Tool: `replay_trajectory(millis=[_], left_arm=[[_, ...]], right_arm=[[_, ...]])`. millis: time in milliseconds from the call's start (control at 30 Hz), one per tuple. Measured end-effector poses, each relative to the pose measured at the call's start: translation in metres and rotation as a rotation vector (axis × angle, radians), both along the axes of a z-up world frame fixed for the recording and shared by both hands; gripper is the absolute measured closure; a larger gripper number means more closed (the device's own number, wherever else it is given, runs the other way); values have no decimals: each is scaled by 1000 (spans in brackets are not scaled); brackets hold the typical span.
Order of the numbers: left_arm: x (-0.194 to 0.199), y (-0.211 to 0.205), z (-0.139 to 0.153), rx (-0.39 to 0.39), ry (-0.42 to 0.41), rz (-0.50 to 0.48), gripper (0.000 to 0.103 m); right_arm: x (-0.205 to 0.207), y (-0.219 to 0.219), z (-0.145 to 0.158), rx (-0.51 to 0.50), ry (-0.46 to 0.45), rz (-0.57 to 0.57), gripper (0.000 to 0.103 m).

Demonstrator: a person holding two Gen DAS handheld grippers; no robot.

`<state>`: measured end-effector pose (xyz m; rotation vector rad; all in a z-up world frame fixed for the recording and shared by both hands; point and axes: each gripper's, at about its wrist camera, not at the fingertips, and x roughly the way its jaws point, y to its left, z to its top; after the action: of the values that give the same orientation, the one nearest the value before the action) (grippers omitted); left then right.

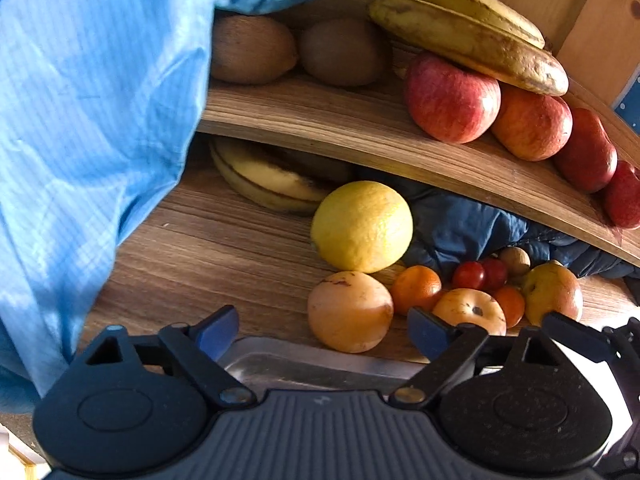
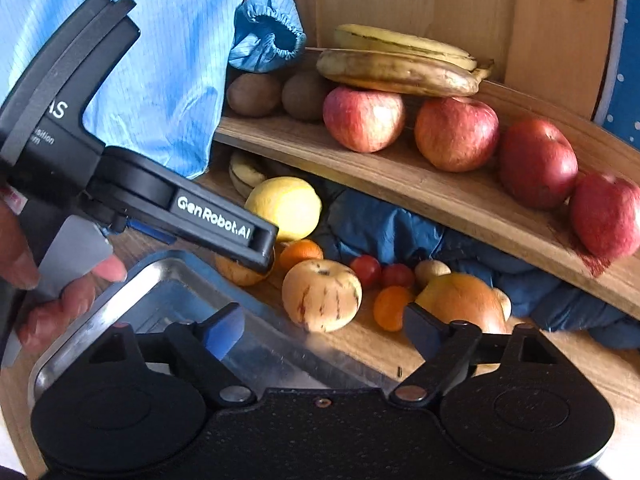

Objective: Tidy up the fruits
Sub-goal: 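Grasp the pale orange fruit with the left tool while the right grasps the speckled yellow fruit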

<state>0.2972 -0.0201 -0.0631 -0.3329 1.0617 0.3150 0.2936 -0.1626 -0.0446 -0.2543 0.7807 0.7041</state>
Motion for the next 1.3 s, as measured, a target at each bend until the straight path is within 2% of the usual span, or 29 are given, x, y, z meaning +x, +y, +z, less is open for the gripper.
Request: replay_trajectory(millis=[333, 467, 567, 733, 933, 1300], left_arm=[[20, -7, -7, -58, -7, -36, 31], [24, -5, -7, -86, -17, -32, 39], [19, 7, -5, -107, -18, -35, 43], [11, 14, -5, -120, -22, -20, 50], [10, 15, -2, -123, -21, -3, 52], [-5, 9, 15, -127, -67, -11, 52]], right_arm=[[13, 10, -9, -27, -7, -7, 36], [13, 15, -11, -36, -16, 5, 38], [13, 19, -11, -41, -23, 11, 38], [11, 21, -13, -51, -29, 32, 49], [10, 22, -12, -52, -24, 30, 51], [0, 17, -4, -37, -50, -3, 52]])
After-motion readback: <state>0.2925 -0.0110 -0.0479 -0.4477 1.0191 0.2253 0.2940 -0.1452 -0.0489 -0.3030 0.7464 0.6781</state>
